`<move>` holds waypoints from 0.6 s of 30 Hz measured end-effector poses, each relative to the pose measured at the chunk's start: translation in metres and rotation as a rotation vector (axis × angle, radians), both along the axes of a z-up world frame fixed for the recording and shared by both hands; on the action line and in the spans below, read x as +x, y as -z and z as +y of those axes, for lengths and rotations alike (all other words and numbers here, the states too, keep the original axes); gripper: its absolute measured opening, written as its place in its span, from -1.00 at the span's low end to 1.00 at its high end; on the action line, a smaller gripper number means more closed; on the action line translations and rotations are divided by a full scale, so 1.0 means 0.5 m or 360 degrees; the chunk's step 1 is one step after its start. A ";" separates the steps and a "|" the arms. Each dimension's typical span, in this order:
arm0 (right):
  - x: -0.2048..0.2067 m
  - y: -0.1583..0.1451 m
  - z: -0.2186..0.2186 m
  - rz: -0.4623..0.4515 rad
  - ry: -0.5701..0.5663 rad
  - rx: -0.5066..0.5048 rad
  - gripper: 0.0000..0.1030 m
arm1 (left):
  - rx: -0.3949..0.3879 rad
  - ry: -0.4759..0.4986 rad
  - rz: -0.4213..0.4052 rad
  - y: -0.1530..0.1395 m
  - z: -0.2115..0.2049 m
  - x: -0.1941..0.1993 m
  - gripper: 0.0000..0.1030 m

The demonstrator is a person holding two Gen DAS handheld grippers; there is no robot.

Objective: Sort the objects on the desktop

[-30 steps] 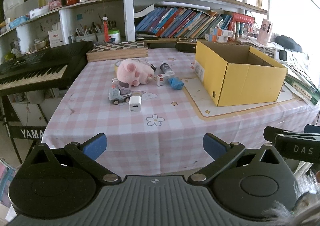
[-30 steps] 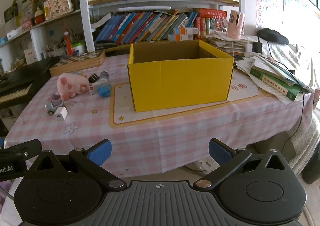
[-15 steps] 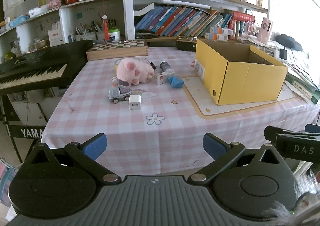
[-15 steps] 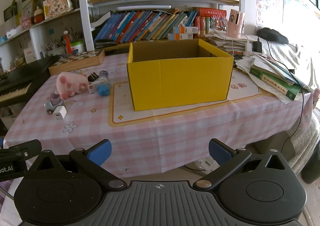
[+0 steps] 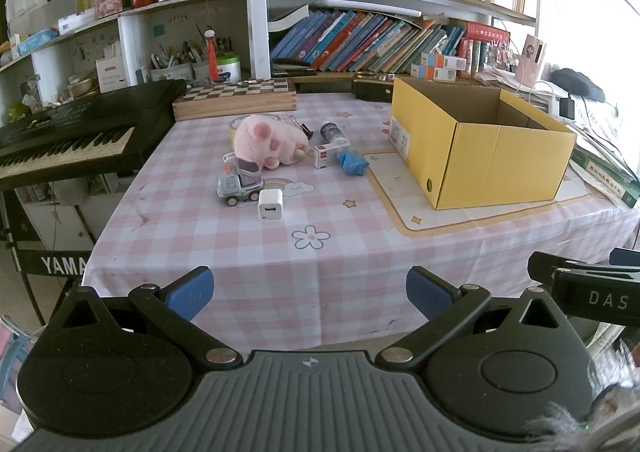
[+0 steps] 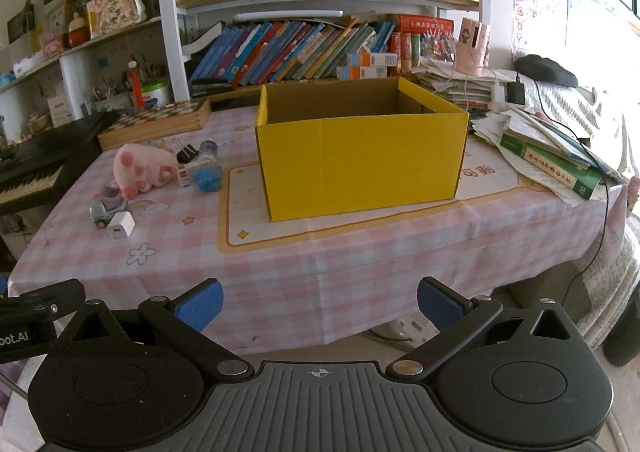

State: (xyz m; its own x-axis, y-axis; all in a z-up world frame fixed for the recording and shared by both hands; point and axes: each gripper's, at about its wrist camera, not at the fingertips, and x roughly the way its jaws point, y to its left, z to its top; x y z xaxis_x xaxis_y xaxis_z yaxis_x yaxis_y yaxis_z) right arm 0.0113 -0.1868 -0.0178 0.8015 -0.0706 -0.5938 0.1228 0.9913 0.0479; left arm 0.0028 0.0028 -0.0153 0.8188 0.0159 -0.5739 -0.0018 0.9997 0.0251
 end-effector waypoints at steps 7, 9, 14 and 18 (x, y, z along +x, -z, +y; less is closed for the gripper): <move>0.000 -0.001 0.001 0.0001 0.0000 0.0000 1.00 | 0.0002 0.0000 0.0000 -0.001 0.000 0.003 1.00; 0.000 -0.001 0.001 0.0001 0.0001 0.0000 1.00 | 0.0003 0.0000 0.0002 -0.001 0.000 0.001 1.00; 0.000 -0.002 0.001 0.0002 0.0001 0.0000 1.00 | 0.0003 -0.0001 0.0003 0.000 0.000 -0.001 1.00; 0.000 -0.001 0.001 0.0002 0.0002 -0.0001 1.00 | 0.0002 0.0000 0.0003 -0.001 -0.001 0.000 1.00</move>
State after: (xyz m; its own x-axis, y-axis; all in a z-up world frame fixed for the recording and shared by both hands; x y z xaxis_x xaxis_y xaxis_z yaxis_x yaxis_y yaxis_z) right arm 0.0113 -0.1862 -0.0172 0.8007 -0.0717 -0.5948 0.1239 0.9912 0.0474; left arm 0.0027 0.0026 -0.0150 0.8178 0.0166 -0.5753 -0.0019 0.9997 0.0262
